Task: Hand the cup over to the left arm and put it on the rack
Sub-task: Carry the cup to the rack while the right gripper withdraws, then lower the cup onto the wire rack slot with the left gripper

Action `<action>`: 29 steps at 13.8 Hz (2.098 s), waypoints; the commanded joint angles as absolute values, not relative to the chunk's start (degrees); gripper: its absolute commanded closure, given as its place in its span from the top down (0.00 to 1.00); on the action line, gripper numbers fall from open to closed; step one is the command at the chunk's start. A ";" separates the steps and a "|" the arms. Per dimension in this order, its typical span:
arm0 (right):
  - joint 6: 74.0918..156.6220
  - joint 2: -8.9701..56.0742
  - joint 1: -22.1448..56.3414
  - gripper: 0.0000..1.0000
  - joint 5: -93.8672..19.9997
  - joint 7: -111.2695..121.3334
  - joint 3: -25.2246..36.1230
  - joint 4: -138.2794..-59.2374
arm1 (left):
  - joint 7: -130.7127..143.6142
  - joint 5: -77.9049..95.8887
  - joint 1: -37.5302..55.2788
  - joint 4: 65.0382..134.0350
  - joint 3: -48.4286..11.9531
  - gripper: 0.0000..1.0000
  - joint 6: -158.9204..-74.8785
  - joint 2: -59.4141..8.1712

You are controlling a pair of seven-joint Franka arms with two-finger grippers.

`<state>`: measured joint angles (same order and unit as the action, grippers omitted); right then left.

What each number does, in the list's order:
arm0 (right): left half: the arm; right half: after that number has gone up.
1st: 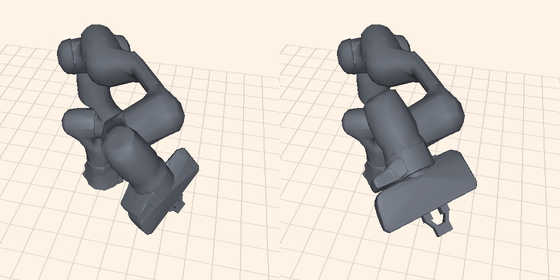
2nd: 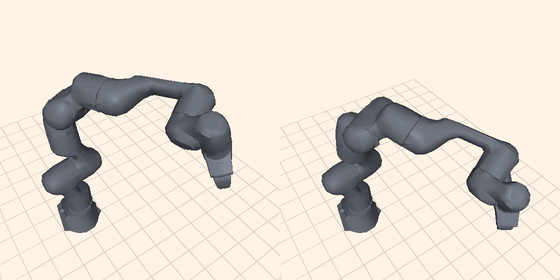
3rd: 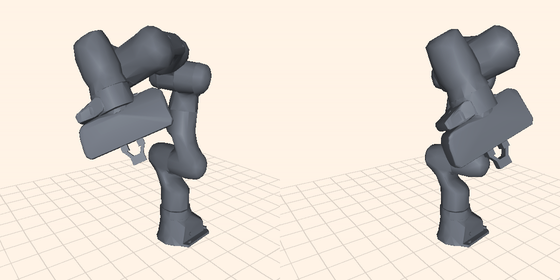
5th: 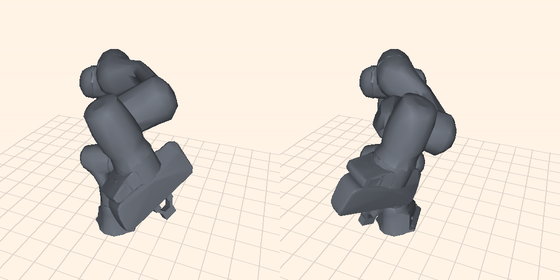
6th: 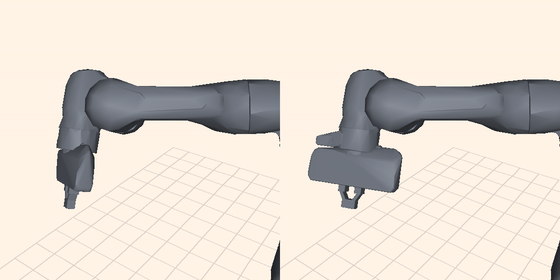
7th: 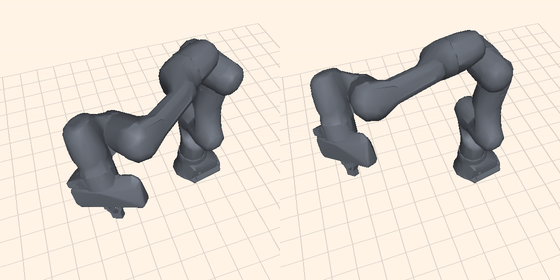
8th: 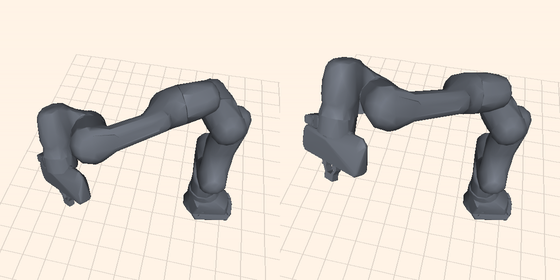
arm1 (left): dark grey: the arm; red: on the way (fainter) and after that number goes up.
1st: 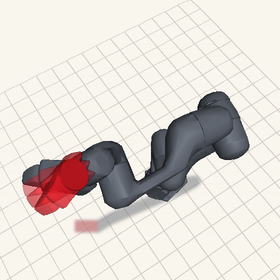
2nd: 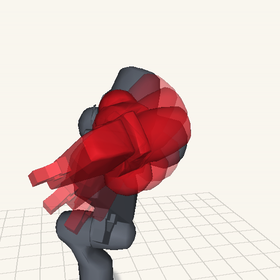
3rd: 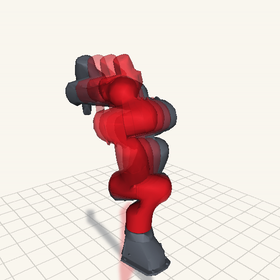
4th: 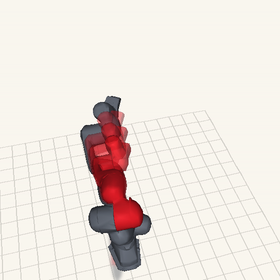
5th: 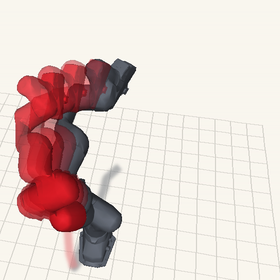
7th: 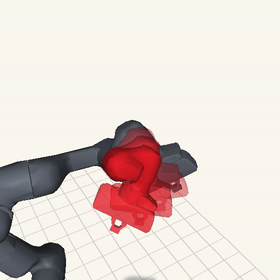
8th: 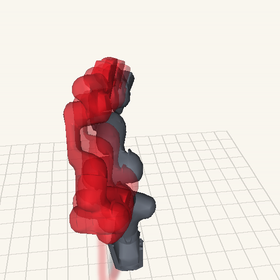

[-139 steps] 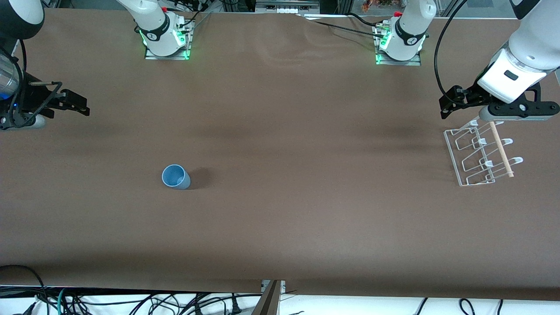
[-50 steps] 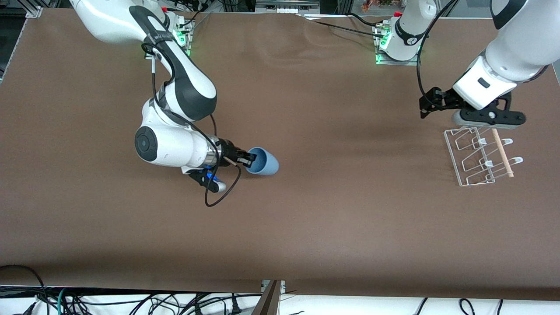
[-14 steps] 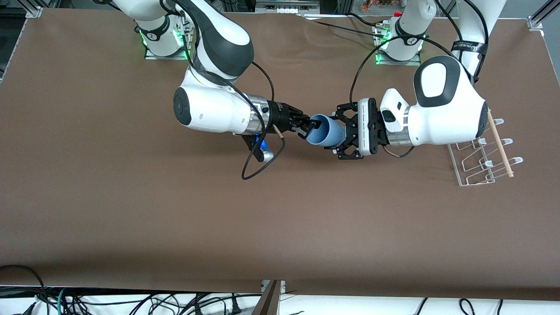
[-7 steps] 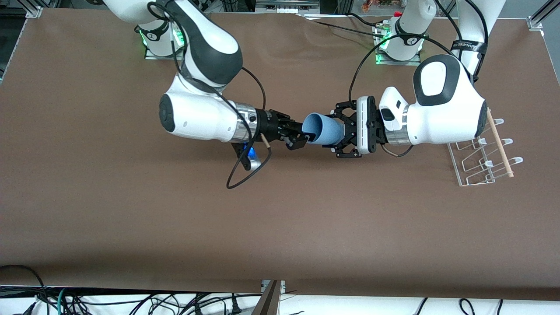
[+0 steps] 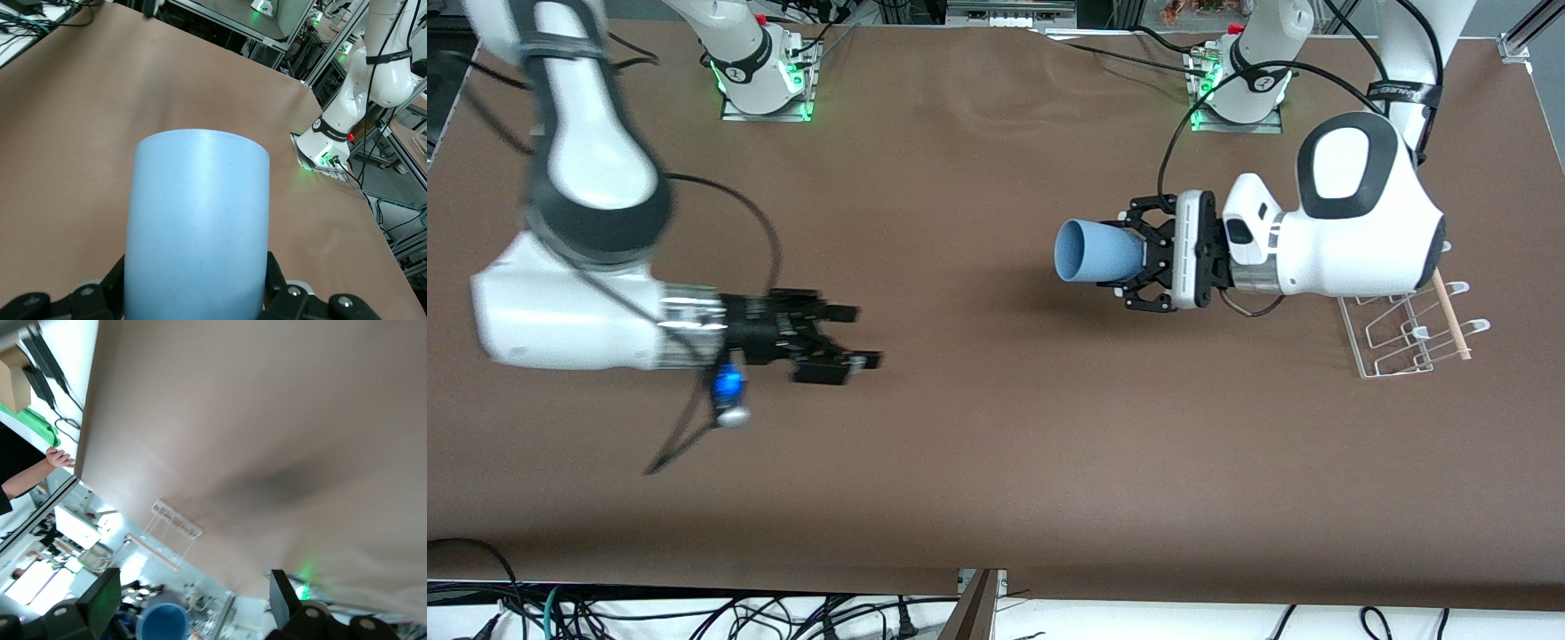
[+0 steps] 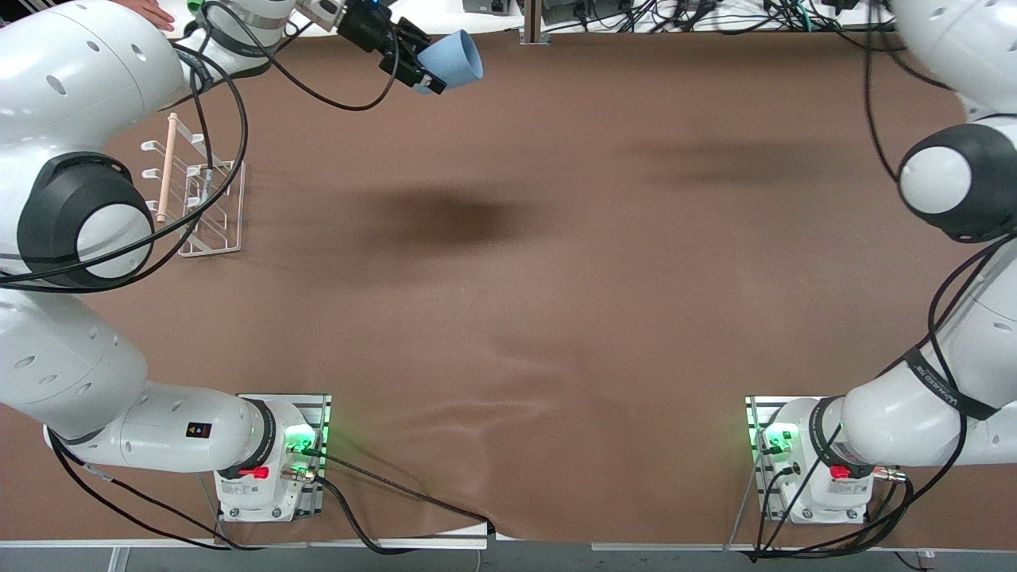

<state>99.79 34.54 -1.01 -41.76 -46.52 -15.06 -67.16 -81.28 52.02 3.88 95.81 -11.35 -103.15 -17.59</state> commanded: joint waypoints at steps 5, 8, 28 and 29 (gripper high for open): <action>92.38 28.74 -8.35 0.99 -25.68 -40.00 -15.21 -68.03 | -76.38 27.91 0.97 89.21 -11.16 0.00 -99.58 -16.52; 88.43 25.43 -8.52 0.99 -18.49 -36.06 -15.55 -70.64 | -75.85 19.54 0.79 89.12 -10.11 0.00 -98.61 -16.52; 99.84 -2.11 3.95 0.99 1.32 -3.46 1.30 -104.77 | -62.68 -50.09 0.88 92.19 -10.37 0.00 -75.07 -24.34; 99.84 -2.20 3.96 0.99 1.32 -0.47 2.10 -104.77 | -62.49 -50.18 0.79 94.02 -10.46 0.00 -75.15 -23.65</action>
